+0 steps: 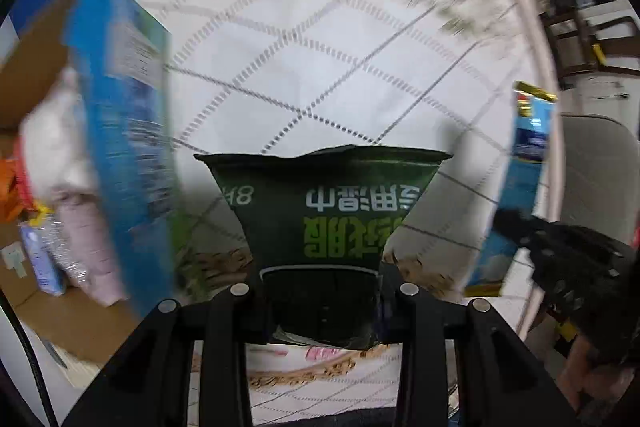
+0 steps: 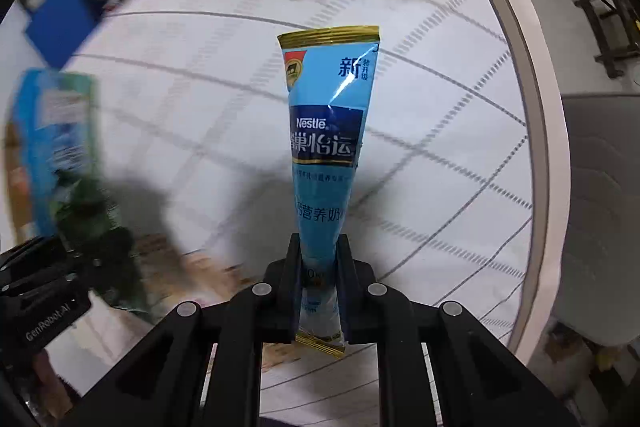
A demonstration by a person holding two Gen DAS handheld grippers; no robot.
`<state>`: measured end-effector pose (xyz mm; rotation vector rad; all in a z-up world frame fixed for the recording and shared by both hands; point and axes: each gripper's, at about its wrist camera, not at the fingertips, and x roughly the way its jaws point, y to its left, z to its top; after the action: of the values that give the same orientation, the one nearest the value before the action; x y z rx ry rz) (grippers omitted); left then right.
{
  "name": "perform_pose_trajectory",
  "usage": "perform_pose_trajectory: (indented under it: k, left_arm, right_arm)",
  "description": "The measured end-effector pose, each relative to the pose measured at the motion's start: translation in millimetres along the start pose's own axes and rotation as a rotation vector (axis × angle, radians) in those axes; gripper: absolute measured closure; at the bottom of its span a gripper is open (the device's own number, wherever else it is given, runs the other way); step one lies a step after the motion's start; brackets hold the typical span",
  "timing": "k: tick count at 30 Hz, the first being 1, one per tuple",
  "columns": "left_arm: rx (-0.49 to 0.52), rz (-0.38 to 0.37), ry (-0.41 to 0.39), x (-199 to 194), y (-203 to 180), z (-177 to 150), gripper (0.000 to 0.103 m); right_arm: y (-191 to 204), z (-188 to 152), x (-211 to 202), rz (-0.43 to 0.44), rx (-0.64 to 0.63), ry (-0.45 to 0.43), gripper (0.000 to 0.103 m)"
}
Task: Organize soft objects
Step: 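Lower the green pack and blue tube into the box and release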
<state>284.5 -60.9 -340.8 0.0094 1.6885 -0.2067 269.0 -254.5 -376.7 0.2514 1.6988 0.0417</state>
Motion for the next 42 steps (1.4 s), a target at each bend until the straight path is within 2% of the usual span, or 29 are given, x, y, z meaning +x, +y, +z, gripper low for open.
perform_pose_trajectory:
  k: [4, 5, 8, 11, 15, 17, 22, 24, 26, 27, 28, 29, 30, 34, 37, 42]
  left_arm:
    - [0.004, -0.012, -0.087, -68, 34, -17, 0.071]
    - [0.001, -0.008, -0.098, -84, 53, -18, 0.071]
    - [-0.018, -0.001, -0.1, -115, 98, 7, 0.071]
    - [-0.063, -0.012, -0.069, -109, 148, 33, 0.071]
    - [-0.115, -0.086, 0.009, -84, 179, 70, 0.071]
    - [-0.116, -0.1, 0.038, -78, 189, 78, 0.071]
    - [-0.097, -0.122, 0.087, -57, 194, 97, 0.071]
    - [-0.089, -0.101, 0.096, -51, 194, 101, 0.071]
    - [-0.09, -0.103, 0.119, -43, 195, 105, 0.065]
    - [-0.084, -0.108, 0.131, -40, 194, 107, 0.065]
    - [-0.085, -0.111, 0.134, -39, 194, 108, 0.061]
    - [-0.089, -0.115, 0.135, -39, 194, 108, 0.06]
    - [-0.084, -0.115, 0.131, -39, 193, 110, 0.06]
    - [-0.061, -0.086, 0.11, -47, 191, 110, 0.058]
    - [-0.052, -0.079, 0.091, -56, 192, 104, 0.058]
    - [-0.057, -0.056, 0.024, -78, 200, 84, 0.058]
  right_arm:
    - [66, -31, -48, 0.097, -0.08, -0.082, 0.087]
    - [83, -36, -58, 0.115, -0.097, -0.098, 0.087]
    - [123, -42, -83, 0.171, -0.144, -0.128, 0.087]
    - [181, -42, -95, 0.213, -0.189, -0.145, 0.087]
    - [229, -37, -90, 0.23, -0.172, -0.139, 0.087]
    - [247, -31, -79, 0.222, -0.148, -0.131, 0.087]
    - [262, -15, -44, 0.19, -0.099, -0.098, 0.087]
    - [264, -9, -33, 0.172, -0.093, -0.091, 0.087]
    - [268, -4, -21, 0.134, -0.095, -0.066, 0.085]
    - [269, -2, -18, 0.123, -0.092, -0.062, 0.081]
    - [268, -1, -15, 0.116, -0.087, -0.06, 0.068]
    - [266, 0, -12, 0.116, -0.082, -0.059, 0.047]
    - [265, 1, -12, 0.132, -0.073, -0.06, 0.043]
    - [264, 2, -15, 0.143, -0.053, -0.059, 0.042]
    - [264, 0, -23, 0.125, -0.055, -0.079, 0.038]
    - [266, -4, -37, 0.112, -0.059, -0.104, 0.038]
